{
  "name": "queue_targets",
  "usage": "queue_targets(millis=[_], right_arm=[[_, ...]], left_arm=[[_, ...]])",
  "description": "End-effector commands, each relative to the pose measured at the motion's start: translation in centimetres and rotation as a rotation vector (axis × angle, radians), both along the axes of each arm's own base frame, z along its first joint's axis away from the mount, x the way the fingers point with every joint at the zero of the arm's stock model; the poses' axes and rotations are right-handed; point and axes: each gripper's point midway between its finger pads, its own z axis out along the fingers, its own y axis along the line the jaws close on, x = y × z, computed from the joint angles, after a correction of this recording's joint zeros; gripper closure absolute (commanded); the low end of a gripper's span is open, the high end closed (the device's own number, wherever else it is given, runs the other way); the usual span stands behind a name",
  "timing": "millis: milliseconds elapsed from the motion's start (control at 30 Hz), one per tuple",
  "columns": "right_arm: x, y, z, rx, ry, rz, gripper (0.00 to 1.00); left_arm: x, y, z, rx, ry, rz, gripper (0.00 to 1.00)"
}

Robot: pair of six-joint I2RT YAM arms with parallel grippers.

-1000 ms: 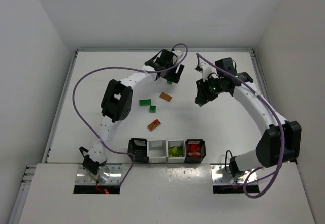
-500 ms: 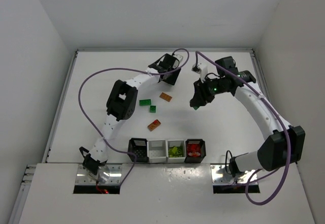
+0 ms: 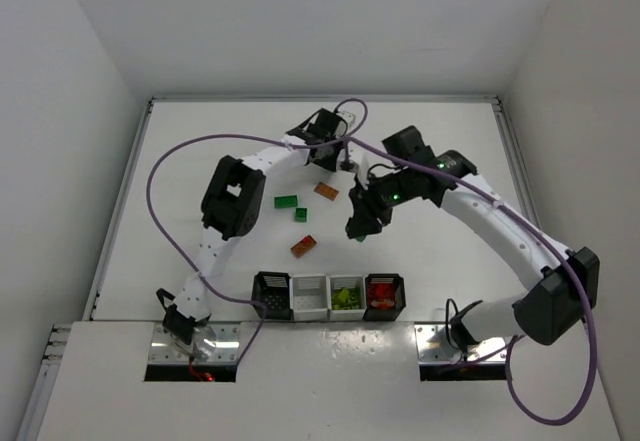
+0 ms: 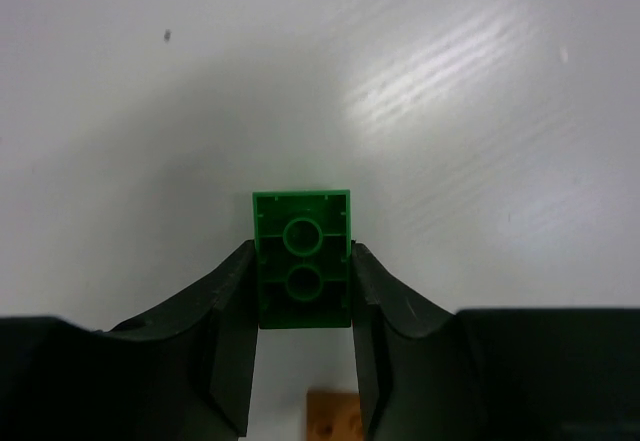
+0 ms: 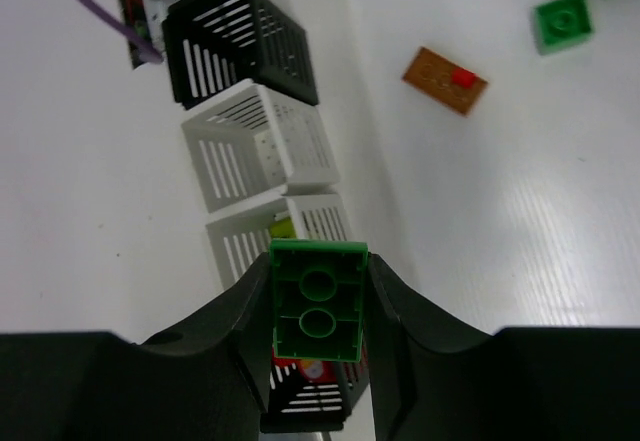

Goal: Sort the legos into containers by color

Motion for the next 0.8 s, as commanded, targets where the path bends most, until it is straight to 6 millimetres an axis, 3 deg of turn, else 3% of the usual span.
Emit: queue_targets(millis=[0,67,100,167,200,233,267,367,600,667,767], right_arm=[[-0.6,3.0,0.9,0.042,-0.056,0.108,0.97],[-2.3,4.5,0.5,0.034,-0.053,0.175,0.97],[-2.6,5.0,0.2,0.025,-0.059,0.193,0.97],[-4.1,6.2,-1.0,-0.011,-0.059,0.255,0.97],[-4.5,6.8,-1.3,-0.016,-0.071,0.281,0.97],[-5.7,7.5,-2.1,-0.037,-0.062,0.321,0.97],[-5.7,8.1,-2.5,-0.049,-0.084,0.330,0.97],[-7.0,9.6,-4.2,-0.082,-0.087,0.385,0.97],[-8.3,11.9,-6.0,-0.114,-0.092,0.448,0.97],[-9.2,12.3,-6.5,-0.124,-0.082,0.475,0.88],[-9.4,12.5,-7.8,-0.161,-0.070,0.492,0.70]], left_arm=[[0.4,3.3,9.3,-0.106,-0.092,0.061,0.99],[0.2,6.2,11.8,-0.143,-0.108,0.108,0.99],[-0.3,7.3,16.3,-0.182,-0.172,0.114,0.99],[-0.8,10.7,18.8,-0.203,-0.201,0.168,0.99],[-1.9,11.8,22.9,-0.256,-0.256,0.167,0.99],[-2.3,13.0,24.3,-0.270,-0.278,0.176,0.99],[-2.6,15.4,25.3,-0.271,-0.287,0.212,0.99],[-5.6,19.3,28.0,-0.283,-0.269,0.234,0.99],[-11.8,26.8,34.3,-0.247,-0.398,0.307,0.99],[-13.3,28.2,34.4,-0.258,-0.374,0.324,0.99],[-15.9,28.3,36.3,-0.285,-0.410,0.276,0.99]])
